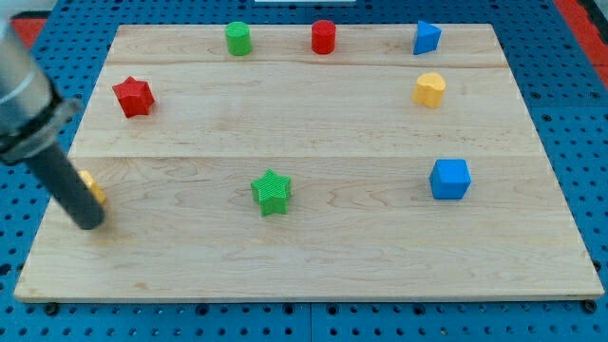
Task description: Push green circle towards left side of the board
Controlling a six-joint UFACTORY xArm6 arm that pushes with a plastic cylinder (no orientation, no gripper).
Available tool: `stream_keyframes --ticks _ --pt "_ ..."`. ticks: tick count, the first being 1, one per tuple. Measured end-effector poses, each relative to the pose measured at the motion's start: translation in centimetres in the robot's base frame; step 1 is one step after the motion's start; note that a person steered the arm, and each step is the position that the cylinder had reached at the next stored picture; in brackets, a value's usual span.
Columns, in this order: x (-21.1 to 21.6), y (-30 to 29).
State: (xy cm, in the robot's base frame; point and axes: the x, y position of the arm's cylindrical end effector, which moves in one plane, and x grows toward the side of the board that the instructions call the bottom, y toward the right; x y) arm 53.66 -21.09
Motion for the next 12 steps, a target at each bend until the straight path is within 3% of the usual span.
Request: stream_keyframes --ticks 1,3,4,6,7,11,12 --pt "-4.0 5.9" --pt "-13.8 9.2" --pt "-15.5 9.2" --pt "-21.8 17.2" --pt "-25.0 17.2" --pt "-29.4 15.6" --pt "-30.5 17.6"
